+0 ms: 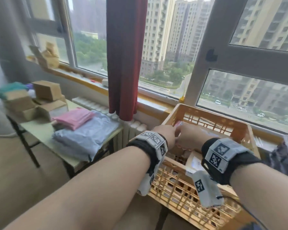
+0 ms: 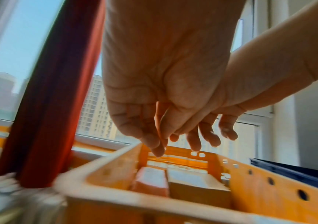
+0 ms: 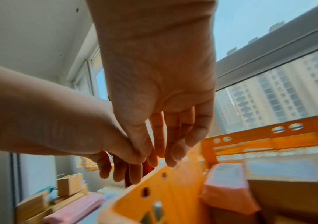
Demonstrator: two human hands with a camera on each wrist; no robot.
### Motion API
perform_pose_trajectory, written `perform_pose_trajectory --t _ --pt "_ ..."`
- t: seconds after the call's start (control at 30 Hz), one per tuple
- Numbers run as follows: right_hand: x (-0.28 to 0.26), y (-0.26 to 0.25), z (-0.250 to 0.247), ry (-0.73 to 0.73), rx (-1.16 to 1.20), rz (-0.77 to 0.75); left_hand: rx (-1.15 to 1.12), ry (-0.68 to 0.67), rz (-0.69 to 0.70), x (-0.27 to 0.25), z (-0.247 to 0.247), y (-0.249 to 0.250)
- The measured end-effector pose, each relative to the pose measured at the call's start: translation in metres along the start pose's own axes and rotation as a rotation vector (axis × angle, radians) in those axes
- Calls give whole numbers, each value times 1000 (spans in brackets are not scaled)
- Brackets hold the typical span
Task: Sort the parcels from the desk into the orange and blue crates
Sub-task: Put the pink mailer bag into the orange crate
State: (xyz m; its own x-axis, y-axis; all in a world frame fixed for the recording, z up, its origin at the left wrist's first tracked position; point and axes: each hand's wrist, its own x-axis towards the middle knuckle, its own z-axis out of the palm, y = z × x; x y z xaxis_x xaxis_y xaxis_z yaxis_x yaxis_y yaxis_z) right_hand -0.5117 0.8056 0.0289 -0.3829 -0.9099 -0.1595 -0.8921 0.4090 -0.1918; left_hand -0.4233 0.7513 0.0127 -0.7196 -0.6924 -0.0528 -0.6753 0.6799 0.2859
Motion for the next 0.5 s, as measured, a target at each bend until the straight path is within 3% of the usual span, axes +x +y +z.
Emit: perform_pose_trajectory --t 0.23,0.5 --pt "33 -107 29 -16 112 -141 -93 67 -209 -29 -15 -117" --pt "75 -192 63 -85 85 -299 -137 140 -452 -49 -14 -219"
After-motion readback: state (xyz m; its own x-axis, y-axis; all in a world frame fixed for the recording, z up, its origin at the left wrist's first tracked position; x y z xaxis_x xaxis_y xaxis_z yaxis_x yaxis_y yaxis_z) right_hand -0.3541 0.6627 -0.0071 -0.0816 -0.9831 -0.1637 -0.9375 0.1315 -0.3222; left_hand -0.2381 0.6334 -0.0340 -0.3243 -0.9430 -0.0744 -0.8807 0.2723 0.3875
